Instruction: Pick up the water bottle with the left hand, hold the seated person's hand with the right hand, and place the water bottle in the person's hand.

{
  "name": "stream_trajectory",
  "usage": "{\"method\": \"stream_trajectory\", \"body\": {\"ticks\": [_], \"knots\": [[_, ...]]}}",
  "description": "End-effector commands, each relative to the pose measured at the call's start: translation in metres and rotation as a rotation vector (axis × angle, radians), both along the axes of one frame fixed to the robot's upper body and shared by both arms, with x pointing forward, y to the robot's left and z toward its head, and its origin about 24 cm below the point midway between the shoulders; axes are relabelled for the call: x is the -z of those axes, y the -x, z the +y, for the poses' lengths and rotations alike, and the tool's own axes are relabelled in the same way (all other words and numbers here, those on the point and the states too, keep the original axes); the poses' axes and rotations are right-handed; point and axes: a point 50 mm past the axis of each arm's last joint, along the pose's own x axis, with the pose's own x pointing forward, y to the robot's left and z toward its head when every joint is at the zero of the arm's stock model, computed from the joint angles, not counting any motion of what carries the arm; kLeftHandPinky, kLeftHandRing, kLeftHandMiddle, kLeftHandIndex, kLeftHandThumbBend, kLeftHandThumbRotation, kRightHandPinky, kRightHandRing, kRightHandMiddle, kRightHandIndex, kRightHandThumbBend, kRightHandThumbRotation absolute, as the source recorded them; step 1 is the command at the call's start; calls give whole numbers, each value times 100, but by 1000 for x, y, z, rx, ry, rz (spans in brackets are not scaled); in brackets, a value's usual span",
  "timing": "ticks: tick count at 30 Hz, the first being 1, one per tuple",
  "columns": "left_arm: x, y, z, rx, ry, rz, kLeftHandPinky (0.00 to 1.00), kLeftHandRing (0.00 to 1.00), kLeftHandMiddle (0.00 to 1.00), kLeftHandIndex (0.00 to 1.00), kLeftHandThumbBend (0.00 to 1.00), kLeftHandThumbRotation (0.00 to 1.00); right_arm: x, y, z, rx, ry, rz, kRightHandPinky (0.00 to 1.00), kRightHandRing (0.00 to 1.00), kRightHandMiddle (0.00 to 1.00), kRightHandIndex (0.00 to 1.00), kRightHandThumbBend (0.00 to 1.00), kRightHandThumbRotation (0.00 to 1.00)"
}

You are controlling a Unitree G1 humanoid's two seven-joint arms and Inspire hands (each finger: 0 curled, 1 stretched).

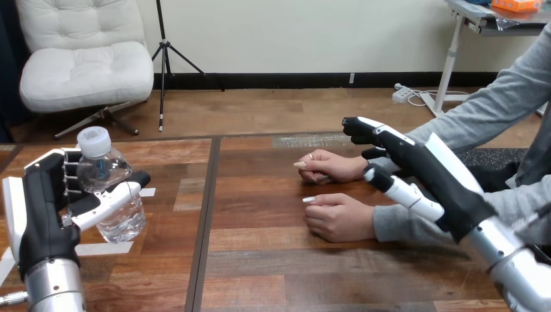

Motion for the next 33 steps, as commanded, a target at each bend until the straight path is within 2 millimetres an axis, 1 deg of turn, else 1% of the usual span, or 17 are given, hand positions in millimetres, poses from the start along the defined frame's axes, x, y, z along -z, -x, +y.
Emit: {"method": "stream_trajectory", "body": {"ticks": [1, 7, 13, 19, 28, 33], "knots": [[-25, -9, -8, 45, -40, -118, 34, 39, 43, 43, 78, 0, -26, -20, -3, -7, 70, -106, 76, 84, 88, 88, 79, 100], [-25, -9, -8, 47, -45, -120, 34, 39, 43, 43, 77, 0, -25, -28, -8, 5, 145, -86, 75, 84, 87, 88, 81, 99], [-27, -8, -8, 50, -42, -124, 34, 39, 43, 43, 76, 0, -24, -35, -12, 15, 225, -84, 74, 84, 87, 87, 87, 98], [-28, -7, -8, 49, -40, -126, 34, 39, 43, 43, 76, 0, -23, -42, -15, 16, 293, -86, 72, 83, 87, 87, 89, 97], [-29, -6, -8, 48, -46, -129, 34, 39, 43, 43, 76, 0, -20, -52, -20, 26, 400, -69, 69, 82, 86, 86, 90, 92], [-28, -6, -8, 50, -44, -131, 33, 38, 42, 43, 76, 0, -19, -56, -22, 31, 440, -61, 68, 82, 85, 86, 91, 87]]}}
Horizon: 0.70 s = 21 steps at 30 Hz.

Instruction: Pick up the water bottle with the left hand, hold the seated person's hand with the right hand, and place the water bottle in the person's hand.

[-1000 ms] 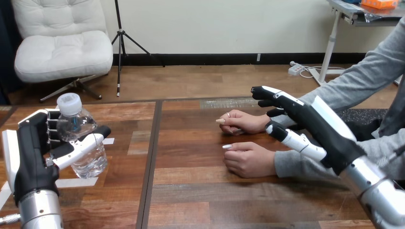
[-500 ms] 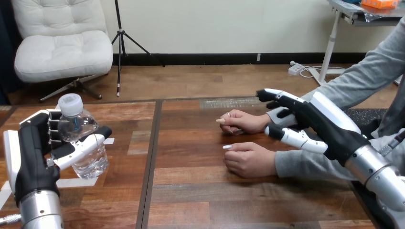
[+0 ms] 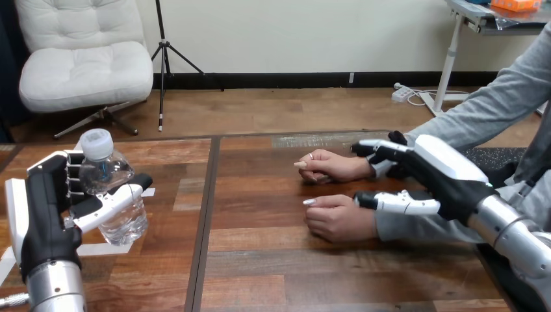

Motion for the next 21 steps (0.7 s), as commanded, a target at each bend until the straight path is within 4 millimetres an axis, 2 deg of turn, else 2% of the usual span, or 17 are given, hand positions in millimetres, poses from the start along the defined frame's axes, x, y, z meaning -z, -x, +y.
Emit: {"method": "stream_trajectory", "body": {"ticks": [1, 7, 21], "knots": [[-29, -7, -7, 43, -43, -138, 33, 38, 42, 43, 76, 0, -30, -21, 1, -16, 54, -104, 68, 82, 85, 86, 91, 86], [-29, -7, -7, 45, -40, -132, 33, 38, 42, 43, 76, 0, -29, -25, -3, -3, 92, -97, 69, 82, 85, 86, 92, 80], [-28, -8, -8, 48, -33, -122, 34, 38, 42, 43, 75, 0, -29, -36, -8, 20, 176, -59, 72, 83, 85, 86, 97, 77]]}}
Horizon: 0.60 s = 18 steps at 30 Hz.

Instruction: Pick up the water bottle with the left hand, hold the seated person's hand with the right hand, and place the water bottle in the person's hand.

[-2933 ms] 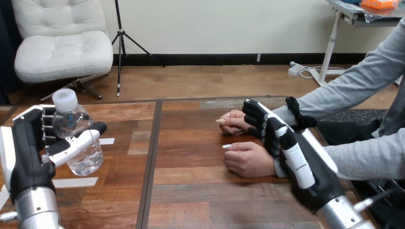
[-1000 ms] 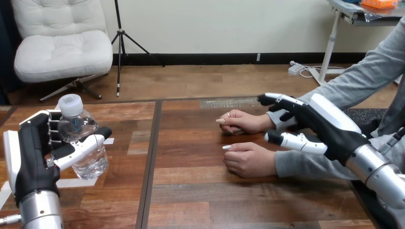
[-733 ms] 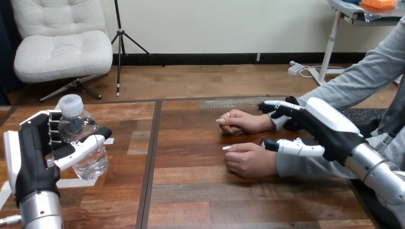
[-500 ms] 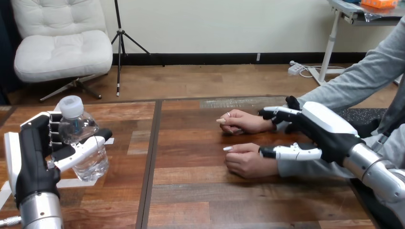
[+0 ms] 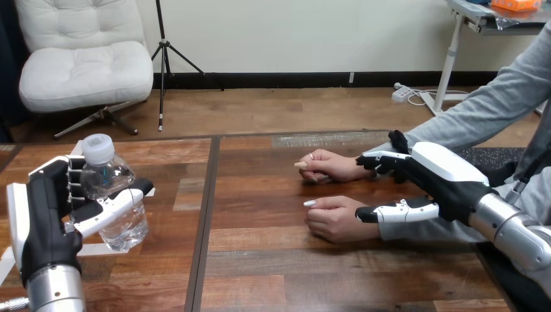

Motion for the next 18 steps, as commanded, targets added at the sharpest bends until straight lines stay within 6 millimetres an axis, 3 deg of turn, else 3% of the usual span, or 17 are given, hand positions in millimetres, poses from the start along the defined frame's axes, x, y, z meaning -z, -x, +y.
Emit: {"method": "stream_trajectory", "body": {"ticks": [1, 18], "knots": [[-32, -11, -8, 45, -35, -142, 34, 38, 42, 43, 75, 0, -40, -25, 0, -5, 41, -118, 72, 83, 85, 86, 98, 76], [-33, -10, -8, 54, -45, -148, 34, 38, 42, 43, 75, 0, -42, -31, 2, -19, 101, -72, 73, 83, 85, 85, 100, 65]]}}
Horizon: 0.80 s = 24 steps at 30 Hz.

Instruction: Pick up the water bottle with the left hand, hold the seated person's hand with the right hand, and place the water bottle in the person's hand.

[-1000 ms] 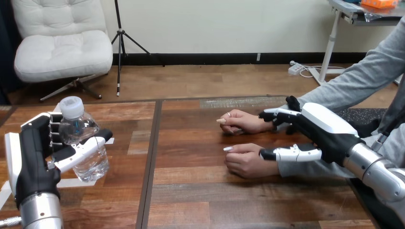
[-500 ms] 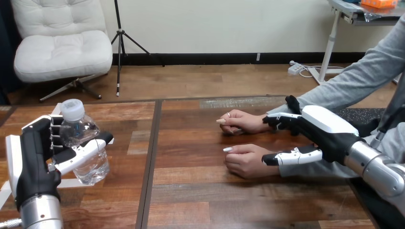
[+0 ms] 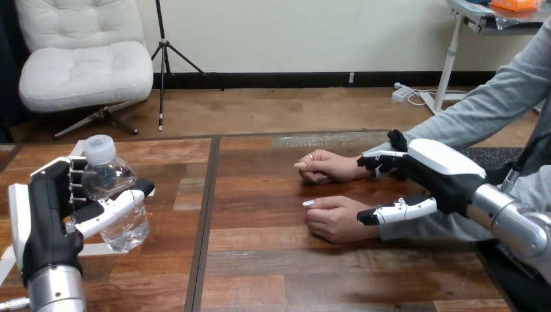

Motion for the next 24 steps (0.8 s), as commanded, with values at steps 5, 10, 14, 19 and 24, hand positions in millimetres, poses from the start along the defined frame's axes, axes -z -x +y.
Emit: {"method": "stream_trajectory", "body": {"ticks": [5, 10, 14, 19, 24], "knots": [[-34, -10, -8, 44, -48, -147, 34, 38, 42, 43, 75, 0, -40, -23, 2, -25, 68, -76, 74, 84, 85, 85, 100, 60], [-34, -9, -7, 40, -48, -147, 34, 38, 42, 43, 75, 0, -41, -24, 1, -25, 89, -63, 74, 84, 85, 85, 100, 57], [-34, -9, -7, 40, -44, -145, 34, 38, 43, 43, 75, 0, -42, -25, 1, -25, 108, -60, 74, 84, 85, 85, 100, 56], [-33, -9, -7, 42, -44, -147, 34, 38, 43, 43, 75, 0, -42, -27, 1, -19, 136, -44, 75, 84, 85, 85, 100, 55], [-33, -9, -7, 38, -52, -138, 34, 38, 42, 43, 75, 0, -43, -29, 1, -17, 166, -32, 75, 84, 85, 86, 100, 52]]}}
